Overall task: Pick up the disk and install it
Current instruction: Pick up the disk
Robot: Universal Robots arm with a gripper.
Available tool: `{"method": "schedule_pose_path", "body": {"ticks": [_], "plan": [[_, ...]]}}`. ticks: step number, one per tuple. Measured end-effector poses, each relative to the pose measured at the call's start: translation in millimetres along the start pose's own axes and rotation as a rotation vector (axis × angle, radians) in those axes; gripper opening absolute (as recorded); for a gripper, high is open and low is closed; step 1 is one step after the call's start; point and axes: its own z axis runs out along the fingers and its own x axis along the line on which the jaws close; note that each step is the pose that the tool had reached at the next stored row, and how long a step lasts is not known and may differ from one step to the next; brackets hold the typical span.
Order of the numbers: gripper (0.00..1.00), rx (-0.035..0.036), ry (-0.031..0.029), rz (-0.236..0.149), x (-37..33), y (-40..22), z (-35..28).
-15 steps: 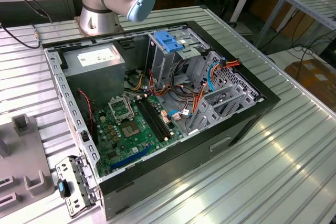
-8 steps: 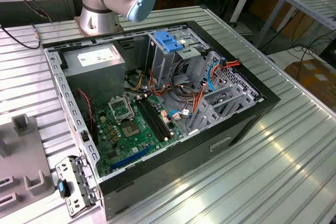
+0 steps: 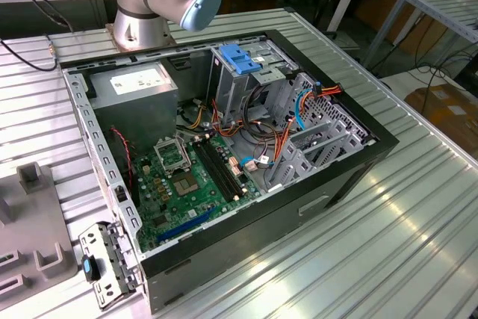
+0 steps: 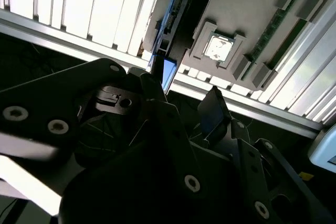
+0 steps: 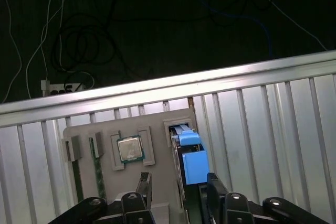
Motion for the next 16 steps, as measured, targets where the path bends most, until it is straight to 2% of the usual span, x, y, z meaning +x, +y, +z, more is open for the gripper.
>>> {"method": "schedule_pose_path", "body": {"ticks": [6, 13, 15, 16], "plan": [[0.54, 0.0004, -0.0001, 0.000, 0.0, 0.0, 0.1], [0.54, 0.0053, -0.0007, -0.004, 0.0, 0.2, 0.4], [0.54, 0.0124, -0.0019, -0.006, 0.1, 1.2, 0.7], [0.54, 0.0197, -0.0030, -0.009, 0.4, 1.8, 0.7]]}}
